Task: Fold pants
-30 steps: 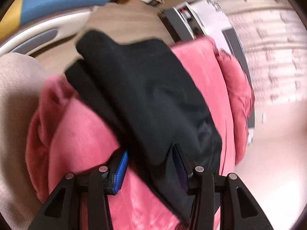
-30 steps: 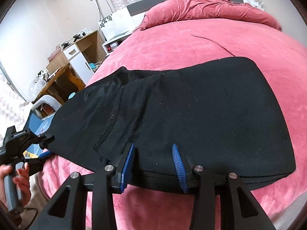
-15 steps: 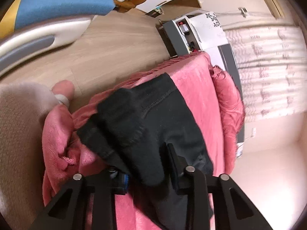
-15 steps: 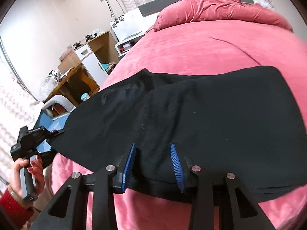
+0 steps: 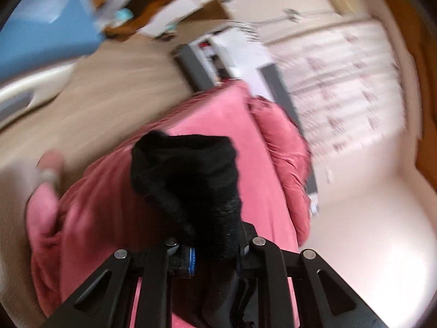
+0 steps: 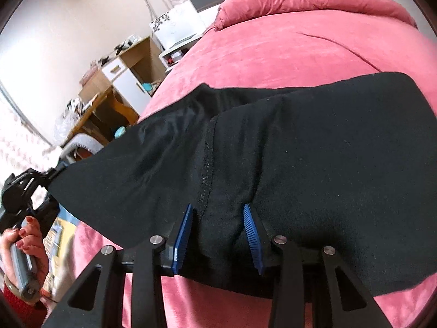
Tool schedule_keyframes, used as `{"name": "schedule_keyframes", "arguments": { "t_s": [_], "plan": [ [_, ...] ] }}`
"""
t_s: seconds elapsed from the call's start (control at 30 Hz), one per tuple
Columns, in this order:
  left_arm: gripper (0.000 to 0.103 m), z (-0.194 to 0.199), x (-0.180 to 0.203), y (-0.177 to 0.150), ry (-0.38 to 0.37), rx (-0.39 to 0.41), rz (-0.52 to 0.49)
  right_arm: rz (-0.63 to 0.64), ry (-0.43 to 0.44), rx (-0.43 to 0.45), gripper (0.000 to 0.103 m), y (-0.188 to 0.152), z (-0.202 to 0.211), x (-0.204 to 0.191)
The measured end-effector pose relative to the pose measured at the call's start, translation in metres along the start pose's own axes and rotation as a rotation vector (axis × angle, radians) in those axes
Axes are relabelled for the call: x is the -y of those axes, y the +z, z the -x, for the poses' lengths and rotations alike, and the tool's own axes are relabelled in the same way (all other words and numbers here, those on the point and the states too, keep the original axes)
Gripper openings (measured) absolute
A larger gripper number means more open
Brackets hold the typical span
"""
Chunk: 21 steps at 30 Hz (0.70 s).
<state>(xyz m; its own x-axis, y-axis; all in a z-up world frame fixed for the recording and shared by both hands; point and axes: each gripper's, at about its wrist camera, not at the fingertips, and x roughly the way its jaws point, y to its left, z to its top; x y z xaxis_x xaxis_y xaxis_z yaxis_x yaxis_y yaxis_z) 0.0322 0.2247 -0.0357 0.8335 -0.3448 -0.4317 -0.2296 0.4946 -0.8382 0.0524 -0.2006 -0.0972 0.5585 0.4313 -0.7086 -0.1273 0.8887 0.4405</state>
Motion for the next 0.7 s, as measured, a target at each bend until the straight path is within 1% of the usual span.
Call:
{"name": "schedule_keyframes", "arguments": {
  "t_s": [0.03, 0.1, 0.17, 0.33, 0.4, 0.5, 0.57, 0.7],
  "plan": [
    [0.019, 0.001, 0.015, 0.000, -0.019, -0.001, -0.051, -0.038, 0.021, 0.008, 0.041, 0.001, 0.005, 0.004],
    [0.019, 0.002, 0.035, -0.001, -0.047, -0.004, -0.108, -0.087, 0.045, 0.019, 0.041, 0.001, 0.012, 0.011],
    [0.018, 0.001, 0.058, -0.005, -0.072, -0.008, -0.178, -0.133, 0.062, 0.033, 0.044, 0.000, 0.022, 0.019],
    [0.018, -0.005, 0.110, -0.021, -0.131, -0.040, -0.345, -0.153, 0.059, 0.059, 0.047, -0.001, 0.046, 0.030],
    [0.018, -0.009, 0.127, -0.029, -0.151, -0.058, -0.391, -0.158, 0.048, 0.068, 0.048, -0.002, 0.057, 0.036],
    [0.018, -0.017, 0.154, -0.044, -0.208, -0.108, -0.443, -0.191, 0.032, 0.084, 0.049, -0.001, 0.070, 0.052],
    [0.018, -0.026, 0.176, -0.061, -0.243, -0.147, -0.500, -0.223, 0.020, 0.091, 0.050, -0.002, 0.078, 0.064],
    [0.018, -0.045, 0.206, -0.092, -0.291, -0.222, -0.579, -0.269, 0.008, 0.117, 0.051, -0.002, 0.091, 0.085]
  ]
}}
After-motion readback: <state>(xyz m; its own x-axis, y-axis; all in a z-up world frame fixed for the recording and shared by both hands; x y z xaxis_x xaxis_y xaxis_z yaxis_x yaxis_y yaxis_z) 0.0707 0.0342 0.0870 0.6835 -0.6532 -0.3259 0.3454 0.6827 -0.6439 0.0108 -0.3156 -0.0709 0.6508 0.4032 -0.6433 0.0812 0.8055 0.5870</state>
